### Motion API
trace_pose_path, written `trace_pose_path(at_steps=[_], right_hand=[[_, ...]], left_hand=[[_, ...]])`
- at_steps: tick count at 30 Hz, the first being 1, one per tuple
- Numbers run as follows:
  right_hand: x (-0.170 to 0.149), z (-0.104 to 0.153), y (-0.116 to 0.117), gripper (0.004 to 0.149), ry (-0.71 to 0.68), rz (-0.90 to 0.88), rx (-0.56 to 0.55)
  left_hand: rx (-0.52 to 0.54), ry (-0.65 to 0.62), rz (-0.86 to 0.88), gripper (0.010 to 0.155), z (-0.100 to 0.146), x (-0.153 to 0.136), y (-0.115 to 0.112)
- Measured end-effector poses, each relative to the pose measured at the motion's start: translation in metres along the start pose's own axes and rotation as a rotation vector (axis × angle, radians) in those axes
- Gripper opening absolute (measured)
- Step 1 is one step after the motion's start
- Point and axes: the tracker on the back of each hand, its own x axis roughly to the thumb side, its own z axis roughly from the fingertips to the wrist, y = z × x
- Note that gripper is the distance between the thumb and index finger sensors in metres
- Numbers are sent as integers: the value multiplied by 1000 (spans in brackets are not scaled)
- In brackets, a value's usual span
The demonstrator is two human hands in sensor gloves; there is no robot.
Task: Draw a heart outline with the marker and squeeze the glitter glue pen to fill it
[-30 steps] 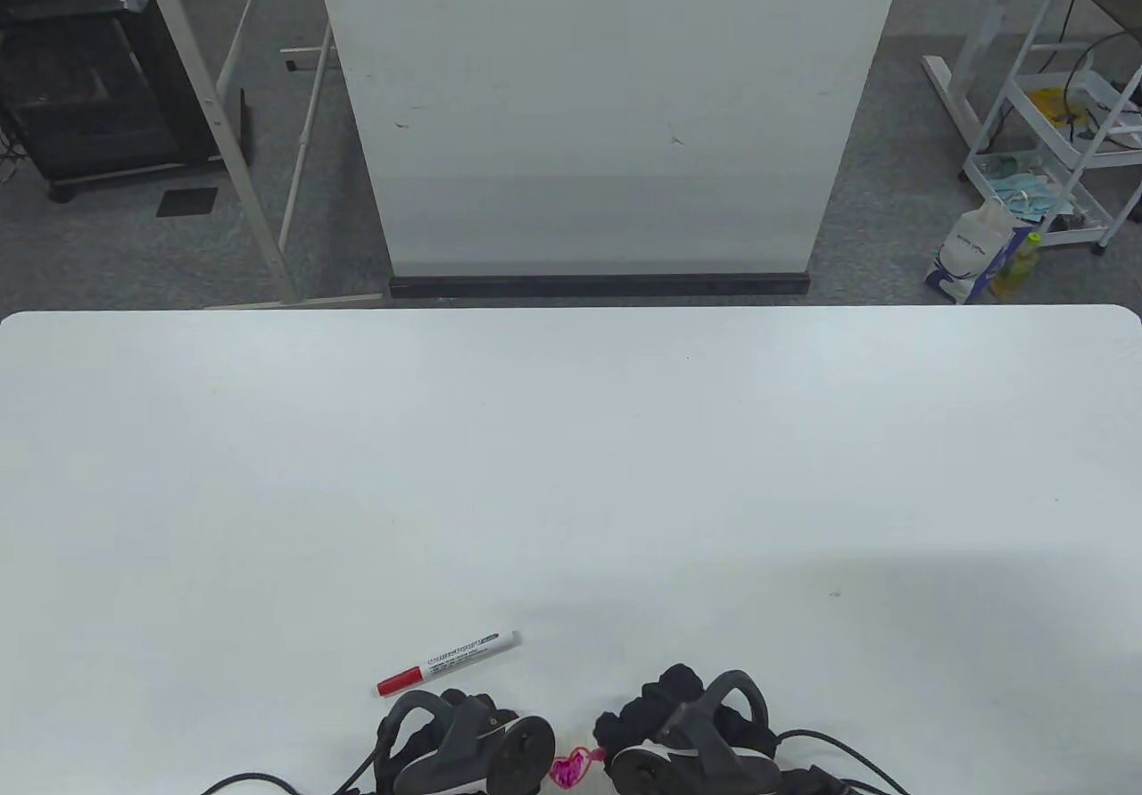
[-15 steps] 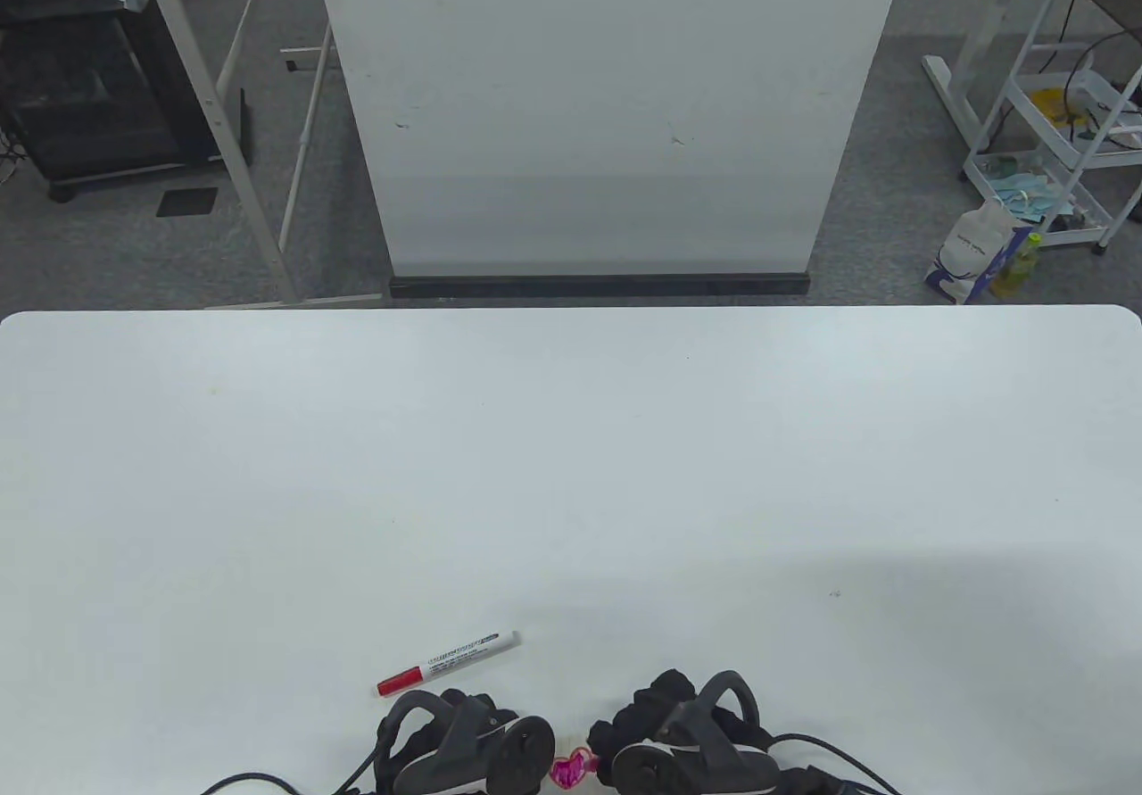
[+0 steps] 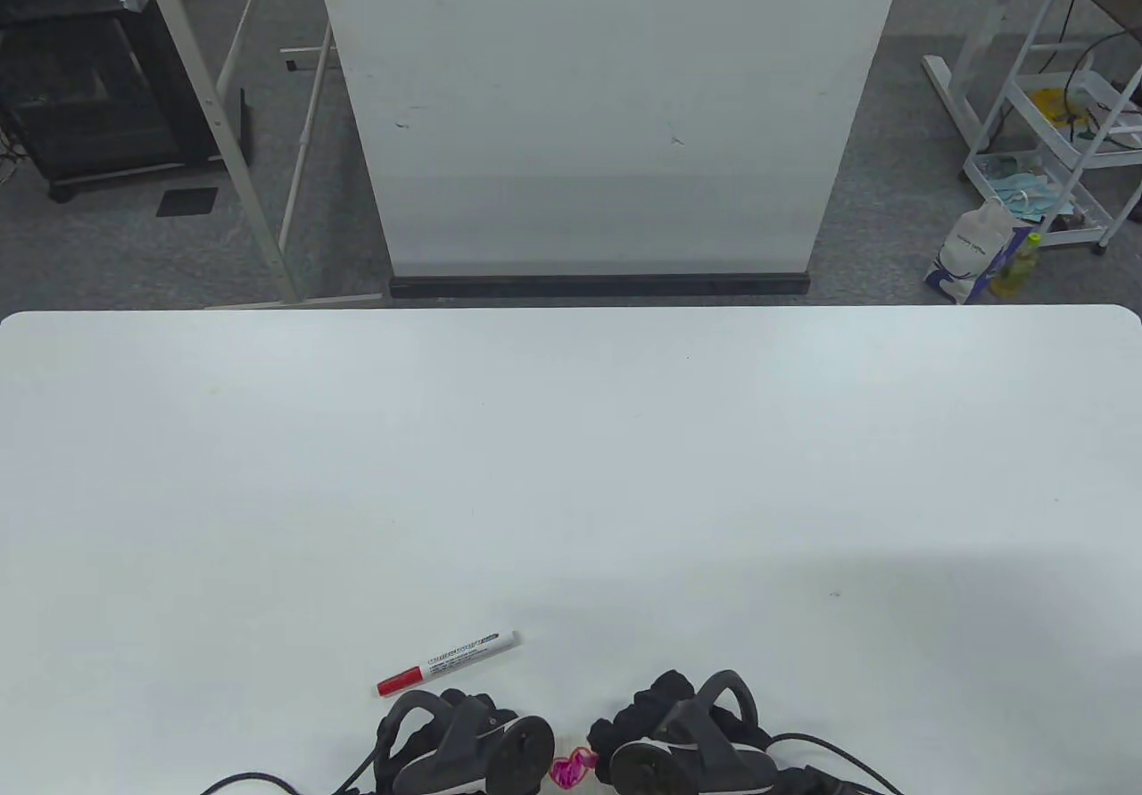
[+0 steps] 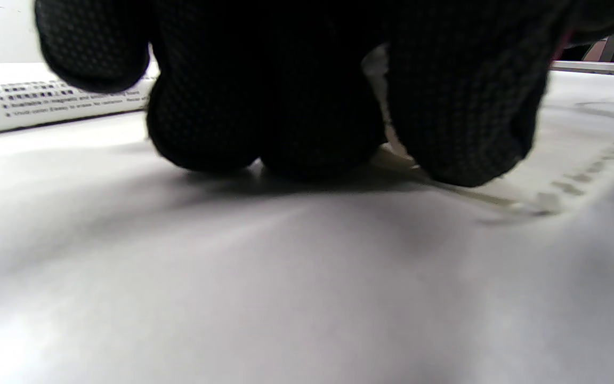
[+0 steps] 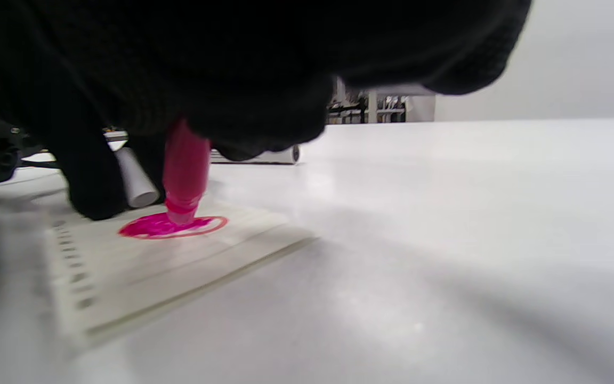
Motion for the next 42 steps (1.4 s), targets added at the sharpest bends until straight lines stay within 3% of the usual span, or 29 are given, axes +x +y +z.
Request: trace_pose_path(at_steps=[8, 14, 18, 23, 28, 34, 42], right_hand=[[1, 0, -1, 41, 24, 58, -21], [0, 0, 1, 41, 2, -22, 3], [-3, -1, -2, 41, 45, 82, -52], [-5, -1, -1, 41, 23, -13, -1], [-5, -2, -2, 41, 53, 62, -49], [-4, 0, -4, 40, 24, 9, -1], [-5, 0, -4, 40, 37, 50, -38]], left_hand=[[1, 0, 0, 47, 0, 0, 0], [1, -1, 0, 47, 0, 0, 0], [1, -1, 0, 47, 0, 0, 0], [1, -1, -1, 47, 0, 0, 0], [1, -1, -1, 47, 0, 0, 0], [1, 0, -2, 47, 0, 0, 0], [1, 0, -1, 47, 0, 0, 0]])
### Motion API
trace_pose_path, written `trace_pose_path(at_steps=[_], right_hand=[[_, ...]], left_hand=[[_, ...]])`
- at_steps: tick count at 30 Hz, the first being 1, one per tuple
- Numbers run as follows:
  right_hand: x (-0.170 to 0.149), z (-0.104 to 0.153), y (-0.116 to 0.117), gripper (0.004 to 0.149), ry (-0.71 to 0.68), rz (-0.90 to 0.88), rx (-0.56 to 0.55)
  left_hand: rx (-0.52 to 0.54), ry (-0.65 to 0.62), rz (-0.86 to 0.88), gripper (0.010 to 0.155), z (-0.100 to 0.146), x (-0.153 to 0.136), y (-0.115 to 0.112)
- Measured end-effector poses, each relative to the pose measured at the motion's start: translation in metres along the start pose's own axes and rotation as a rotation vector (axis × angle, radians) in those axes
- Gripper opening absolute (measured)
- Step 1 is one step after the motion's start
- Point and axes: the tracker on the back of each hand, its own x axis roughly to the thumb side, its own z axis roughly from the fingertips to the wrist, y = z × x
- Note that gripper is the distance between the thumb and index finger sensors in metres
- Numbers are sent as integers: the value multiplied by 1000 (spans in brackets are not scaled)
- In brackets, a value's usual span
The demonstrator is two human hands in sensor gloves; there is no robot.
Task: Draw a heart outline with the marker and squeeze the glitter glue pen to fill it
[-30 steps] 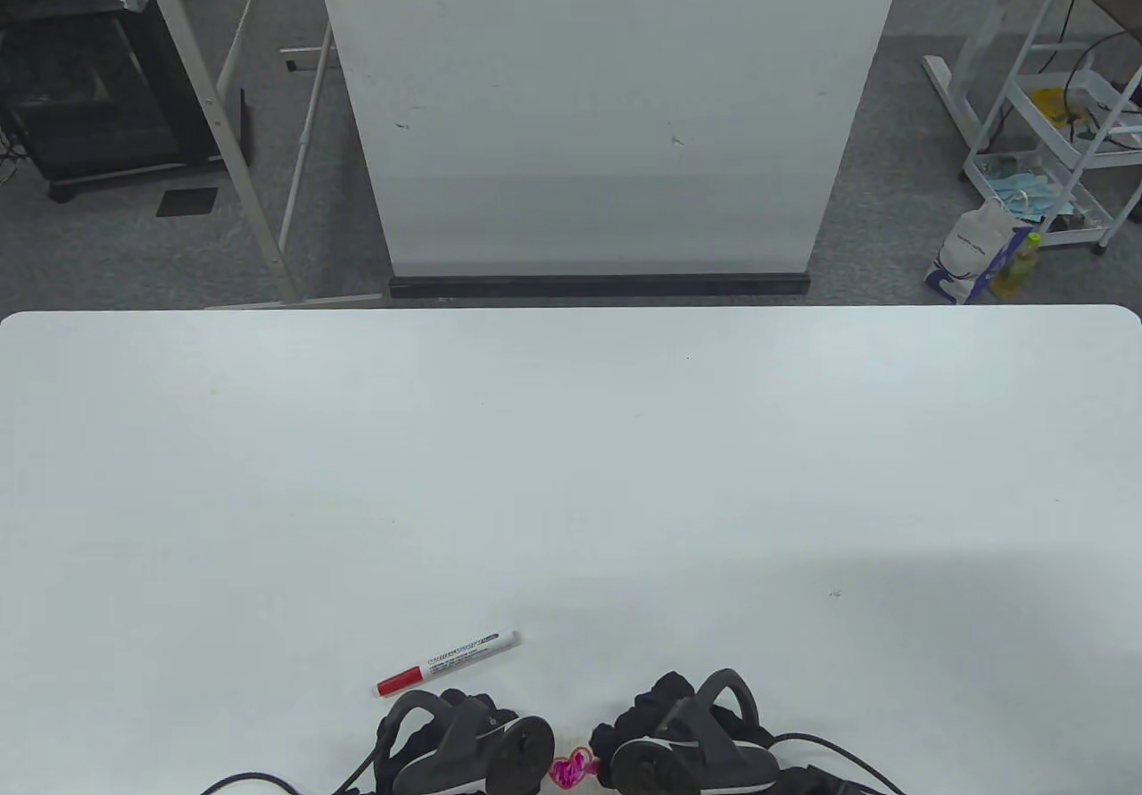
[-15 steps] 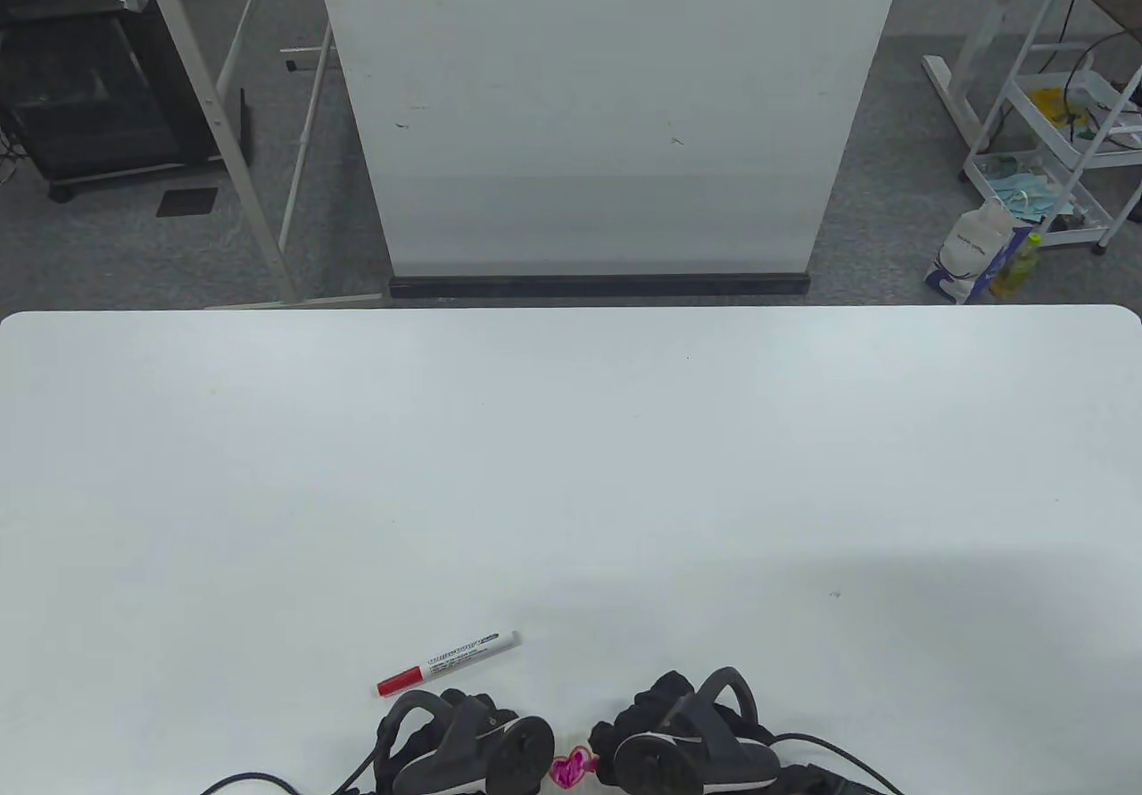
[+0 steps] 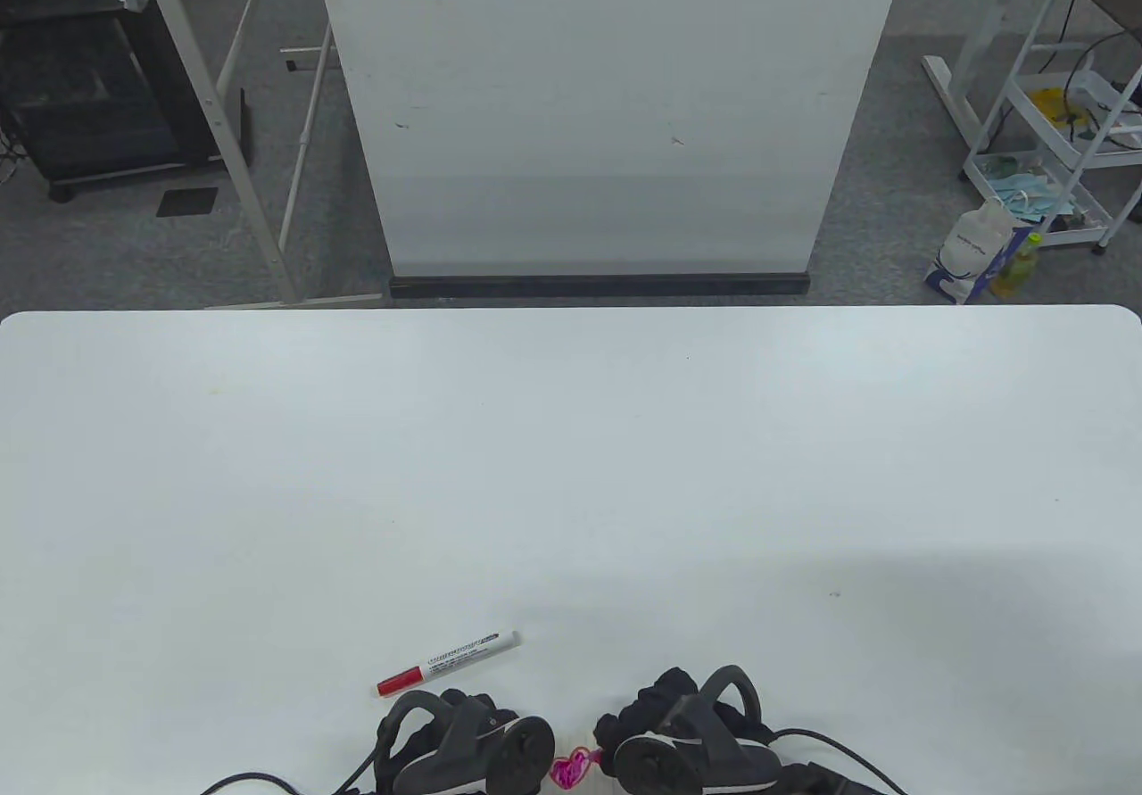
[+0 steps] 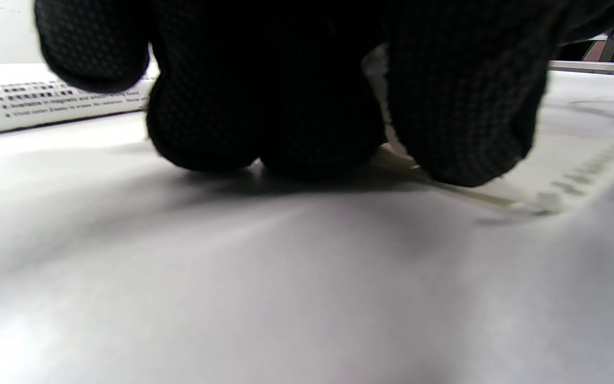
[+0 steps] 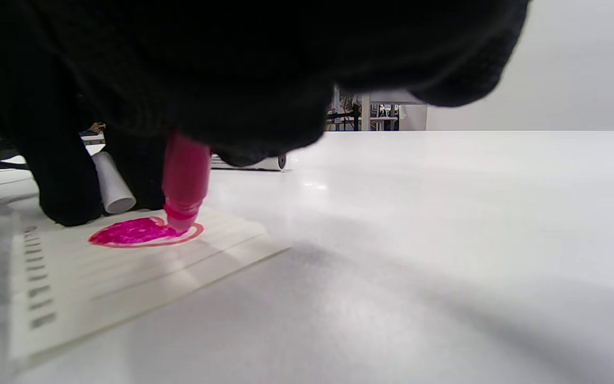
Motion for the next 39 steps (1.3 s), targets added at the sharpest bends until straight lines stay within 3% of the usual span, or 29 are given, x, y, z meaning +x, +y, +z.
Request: trace_pose_path(at_steps=[11, 17, 23, 31, 39], right_hand=[[3, 1, 0, 39, 6, 61, -38], [5, 1, 1, 38, -20, -4, -1], [2, 0, 1, 38, -2, 62, -48], [2, 1, 1, 38, -14, 16, -33], [-27, 10, -9, 43, 111, -235, -83]], left_hand=[[0, 0, 0, 46, 0, 0, 0], [0, 0, 0, 47, 0, 0, 0], [0, 0, 0, 47, 0, 0, 0], [-1, -1, 4, 47, 0, 0, 0], [-37, 19, 165, 46, 3, -18, 2]])
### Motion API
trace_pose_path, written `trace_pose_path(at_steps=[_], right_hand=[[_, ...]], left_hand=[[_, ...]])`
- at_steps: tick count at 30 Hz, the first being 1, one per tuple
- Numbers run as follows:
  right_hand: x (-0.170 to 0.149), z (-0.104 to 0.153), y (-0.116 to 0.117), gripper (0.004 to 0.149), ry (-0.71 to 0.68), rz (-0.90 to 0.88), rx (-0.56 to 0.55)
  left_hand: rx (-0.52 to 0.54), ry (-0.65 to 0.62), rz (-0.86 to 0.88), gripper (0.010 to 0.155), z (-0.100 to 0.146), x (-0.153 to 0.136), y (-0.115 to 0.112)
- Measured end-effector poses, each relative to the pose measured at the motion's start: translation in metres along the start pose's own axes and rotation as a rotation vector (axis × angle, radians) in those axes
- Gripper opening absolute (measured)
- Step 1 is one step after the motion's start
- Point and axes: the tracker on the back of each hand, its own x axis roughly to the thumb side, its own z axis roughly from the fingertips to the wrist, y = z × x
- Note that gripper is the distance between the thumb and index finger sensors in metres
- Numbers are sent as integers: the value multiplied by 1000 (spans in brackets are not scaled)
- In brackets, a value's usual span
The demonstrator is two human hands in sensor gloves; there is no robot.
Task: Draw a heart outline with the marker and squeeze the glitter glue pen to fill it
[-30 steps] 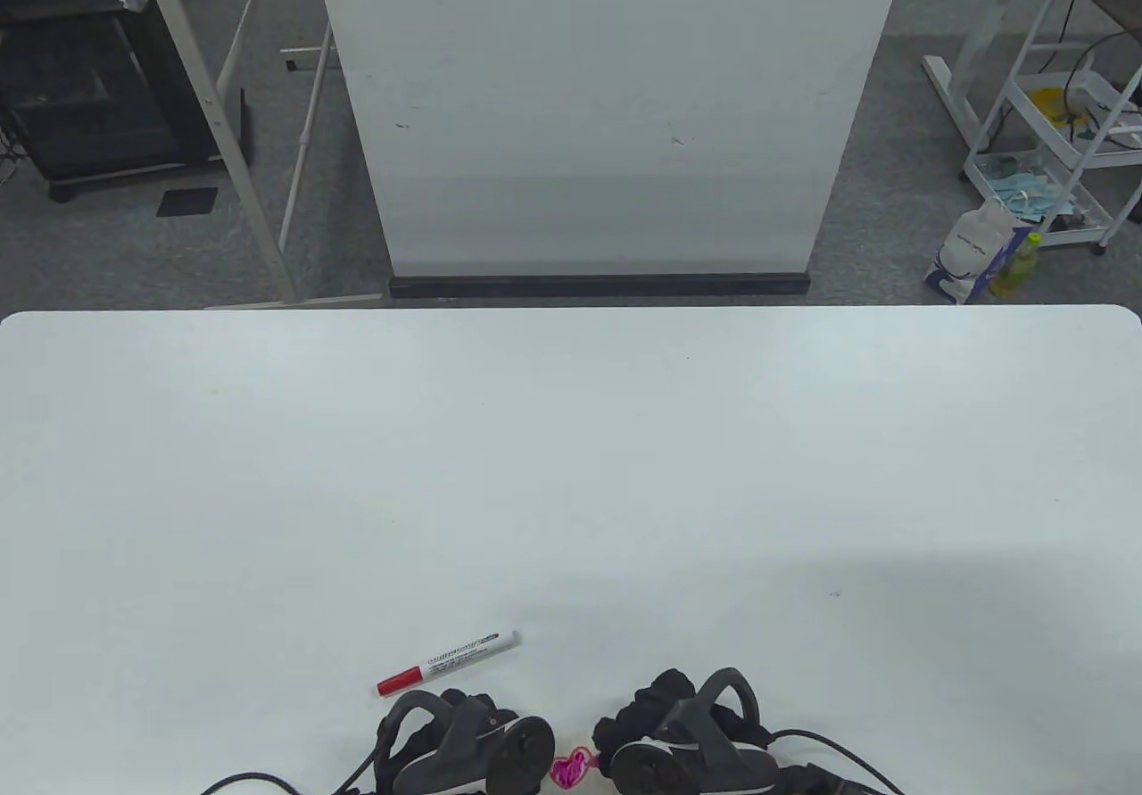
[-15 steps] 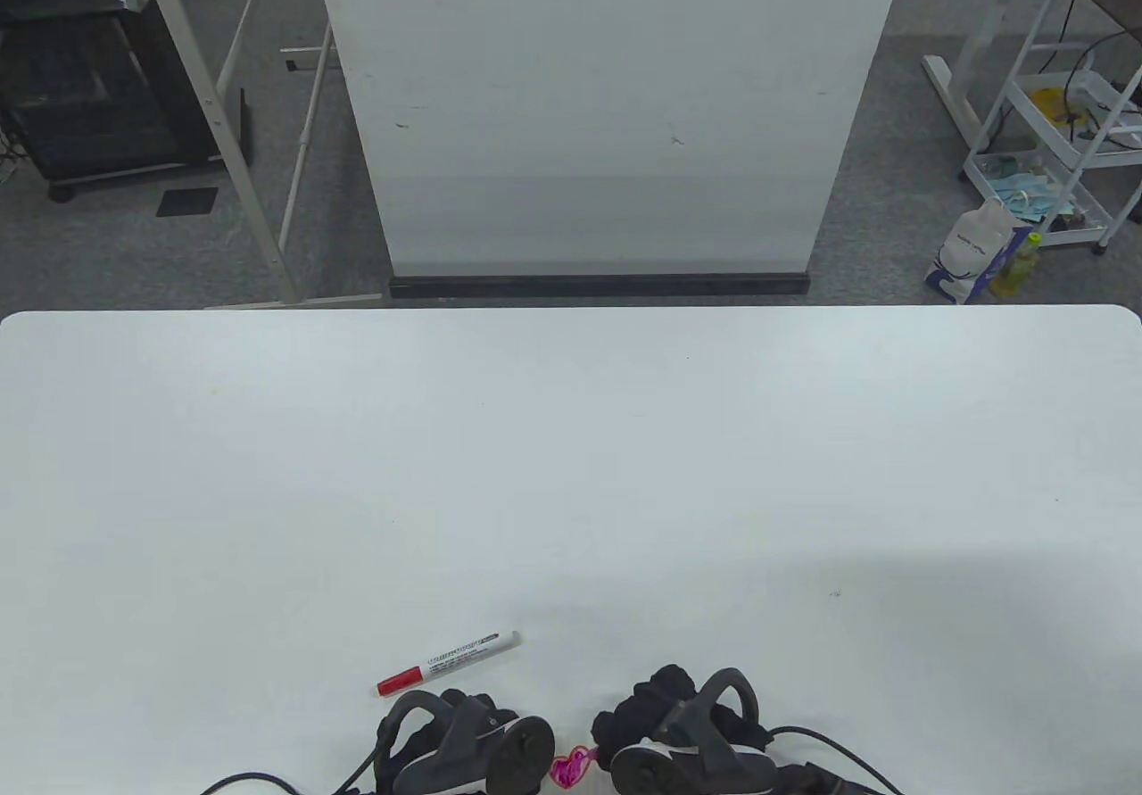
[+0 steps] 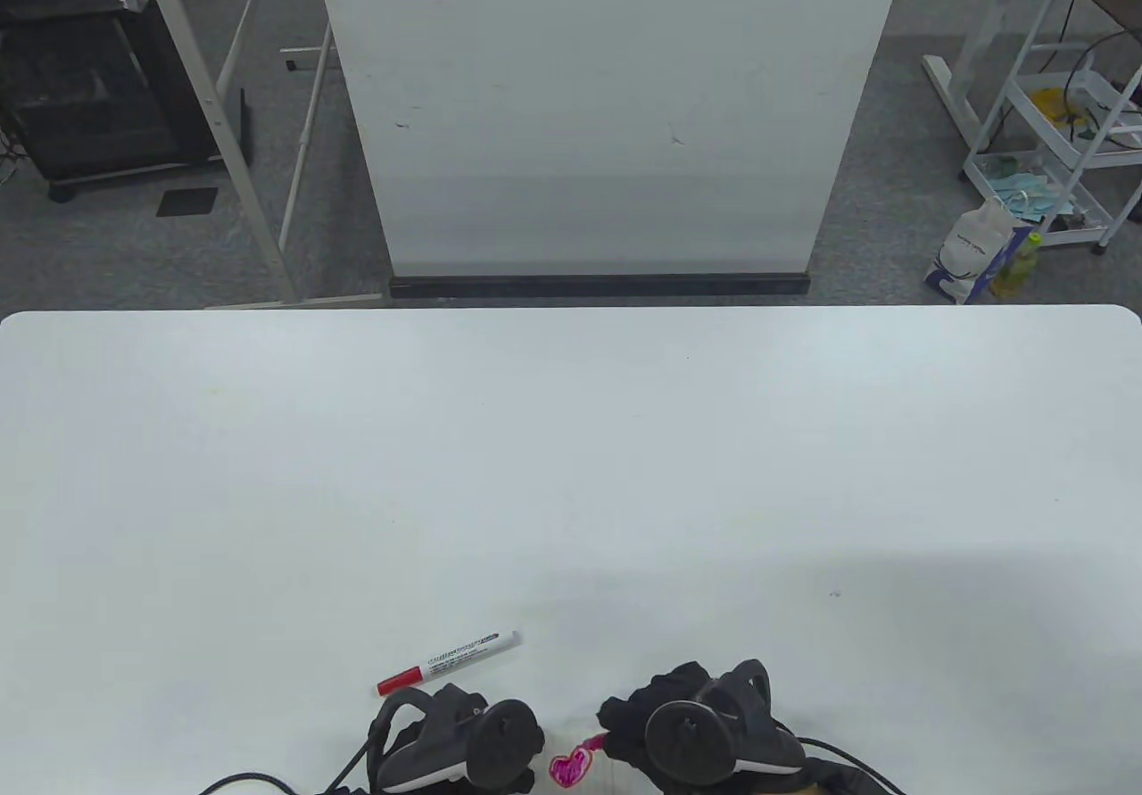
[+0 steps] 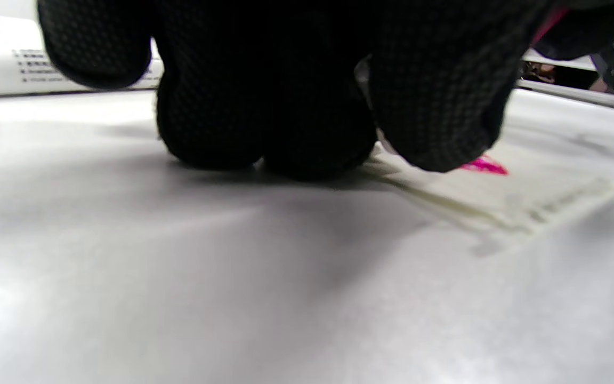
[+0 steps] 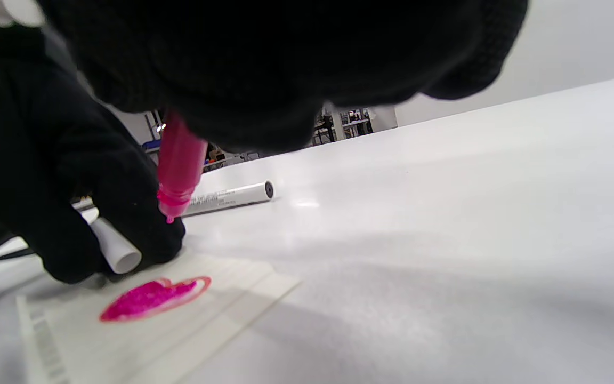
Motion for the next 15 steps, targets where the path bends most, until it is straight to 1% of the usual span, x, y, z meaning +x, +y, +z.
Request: trace_pose_path(at_steps=[2, 4, 7, 11, 13, 15], right_hand=[[-5, 2, -7, 44, 22, -75, -24], [-7, 2, -11, 44, 31, -117, -29], [-11, 3, -14, 44, 39, -156, -29], [-16, 3, -13, 45, 49, -153, -13], [-19, 3, -13, 45, 60, -163, -4], [-23, 3, -12, 46, 79, -212, -3]], left_hand=[[7, 11, 66, 46, 1, -7, 3], [13, 21, 96, 46, 2, -11, 5], [21, 30, 92, 46, 1, -14, 6], [90, 29, -19, 46, 3, -9, 9], [108, 23, -70, 46, 3, -6, 10], [171, -11, -76, 46, 5, -4, 12]])
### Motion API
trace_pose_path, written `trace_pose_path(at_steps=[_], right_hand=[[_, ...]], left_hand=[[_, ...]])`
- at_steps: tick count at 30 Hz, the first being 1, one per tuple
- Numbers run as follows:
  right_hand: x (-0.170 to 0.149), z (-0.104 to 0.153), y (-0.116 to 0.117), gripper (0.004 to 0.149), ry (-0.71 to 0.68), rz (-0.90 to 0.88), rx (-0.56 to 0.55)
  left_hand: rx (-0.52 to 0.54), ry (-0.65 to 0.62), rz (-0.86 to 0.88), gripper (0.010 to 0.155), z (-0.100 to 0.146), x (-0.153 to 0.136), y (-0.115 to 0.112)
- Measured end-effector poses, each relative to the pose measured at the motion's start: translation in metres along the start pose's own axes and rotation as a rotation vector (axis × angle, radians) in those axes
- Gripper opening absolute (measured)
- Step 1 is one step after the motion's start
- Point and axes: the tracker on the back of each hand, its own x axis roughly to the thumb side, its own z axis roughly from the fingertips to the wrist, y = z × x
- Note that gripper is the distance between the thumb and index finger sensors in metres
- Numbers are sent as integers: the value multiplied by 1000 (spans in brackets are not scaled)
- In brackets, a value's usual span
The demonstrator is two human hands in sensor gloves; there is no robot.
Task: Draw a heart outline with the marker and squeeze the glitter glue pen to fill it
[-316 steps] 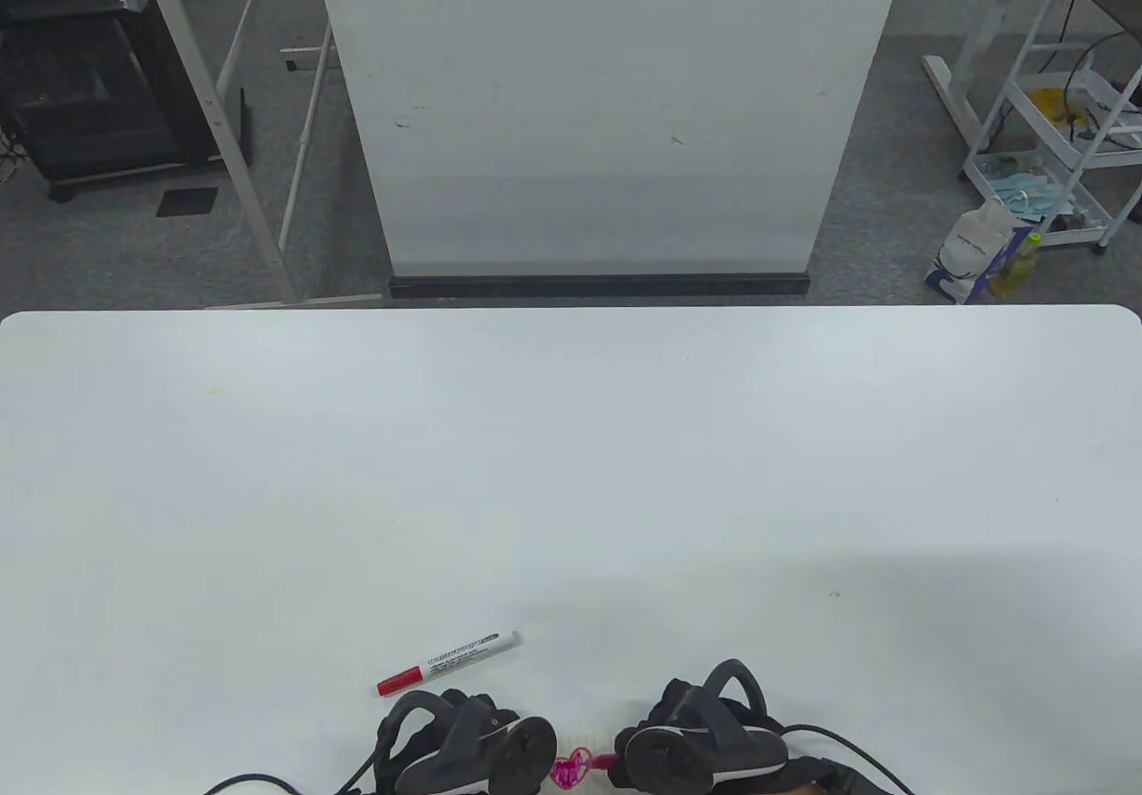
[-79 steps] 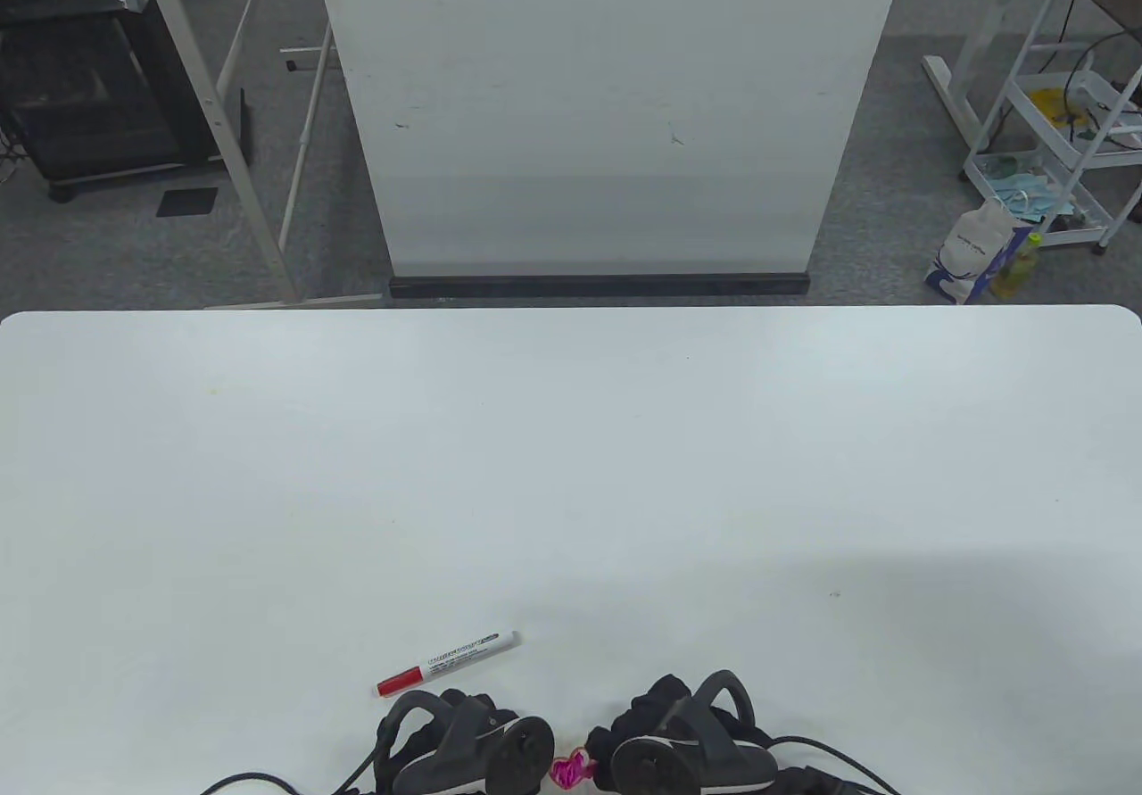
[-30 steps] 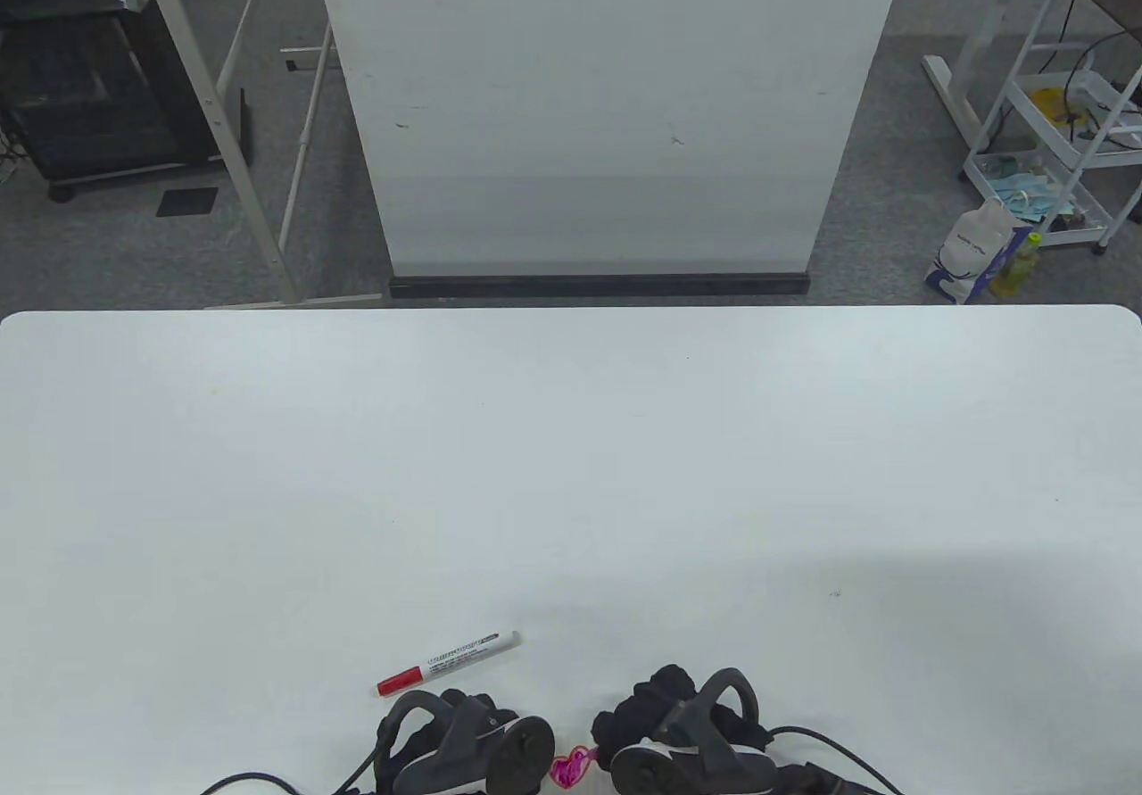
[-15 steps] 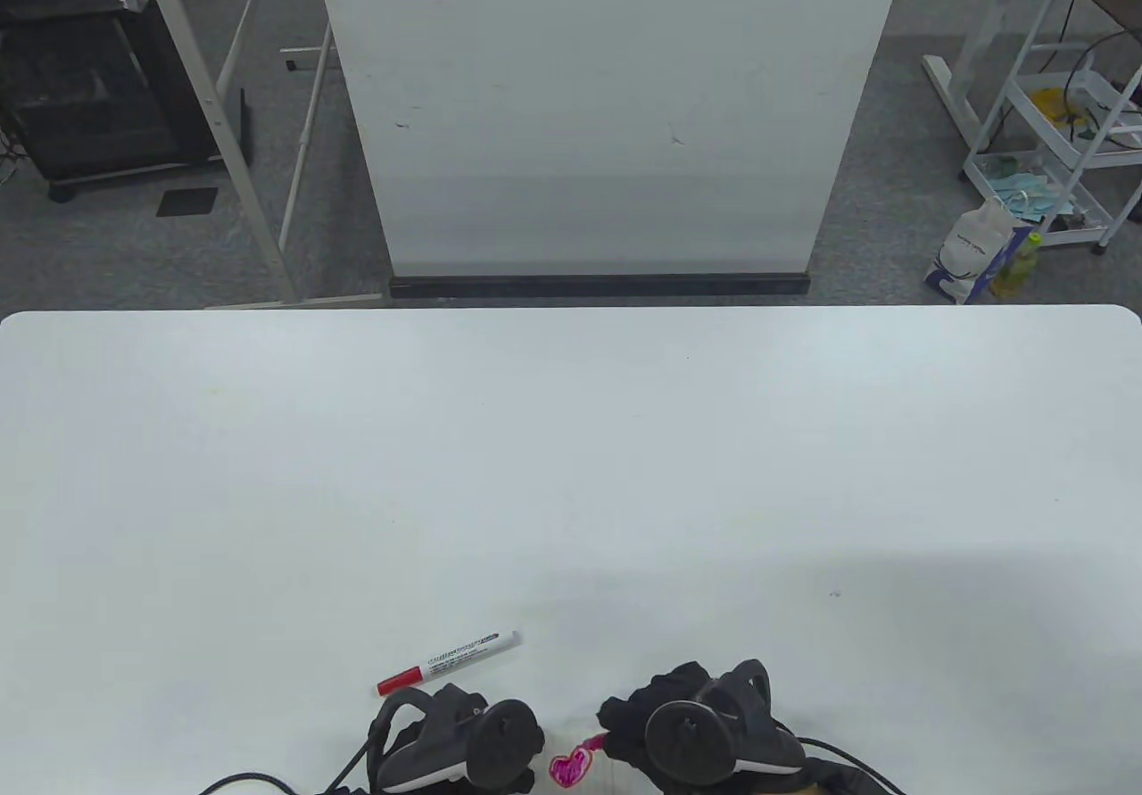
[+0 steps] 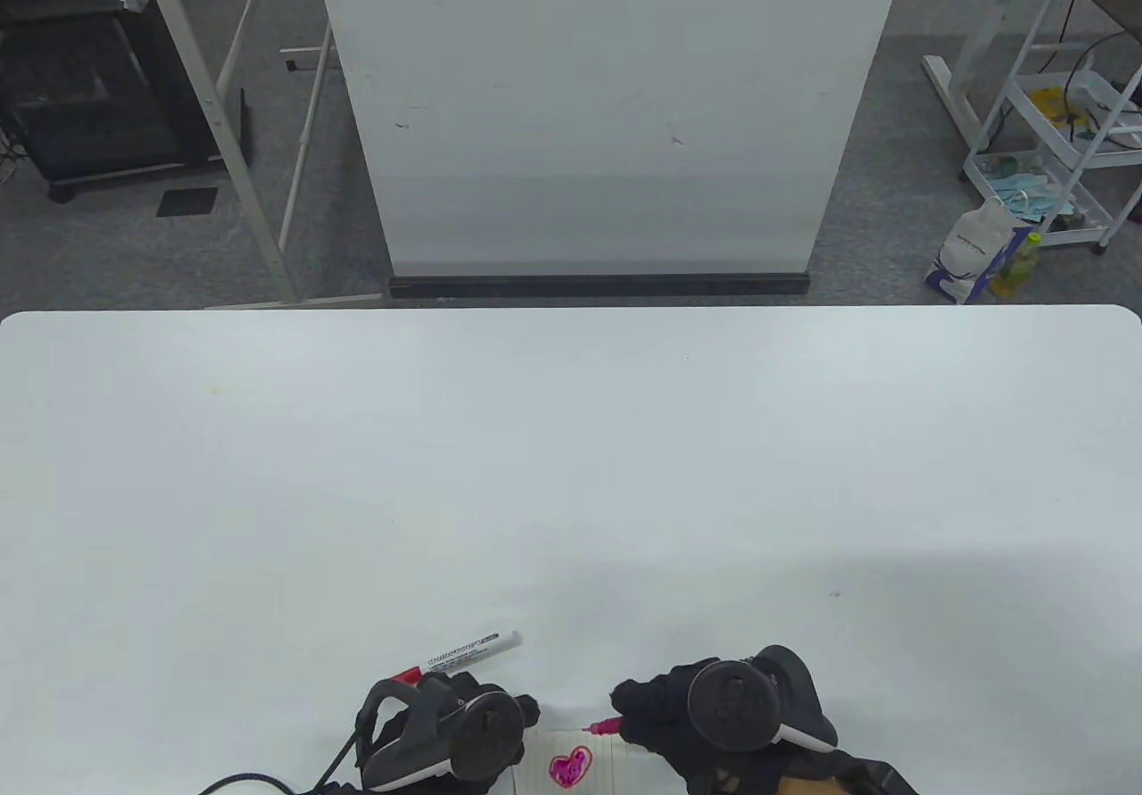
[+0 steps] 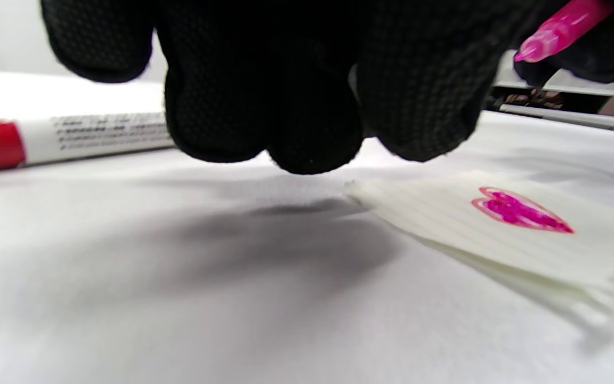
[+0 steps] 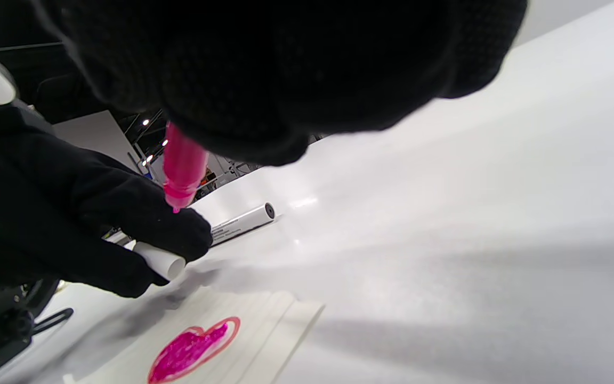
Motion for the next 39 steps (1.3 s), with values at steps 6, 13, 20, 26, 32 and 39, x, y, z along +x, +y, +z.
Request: trace_pose_path(at_steps=[6, 13, 20, 26, 32, 39], right_hand=[[0, 1, -5, 47, -2, -143, -38], [9, 6, -7, 47, -42, -188, -53], [11, 8, -10, 47, -55, -205, -66], [7, 9, -15, 47, -51, -215, -93], [8, 10, -16, 47, -55, -197, -101], [6, 9, -17, 47, -50, -189, -119]], left_hand=[[196, -45, 269, 46, 8, -7, 12], [245, -142, 451, 46, 10, -6, 14], [254, -153, 485, 46, 10, -6, 13], [284, -136, 546, 46, 11, -12, 15], [294, -137, 543, 46, 11, -12, 15], [311, -135, 556, 46, 12, -13, 16]])
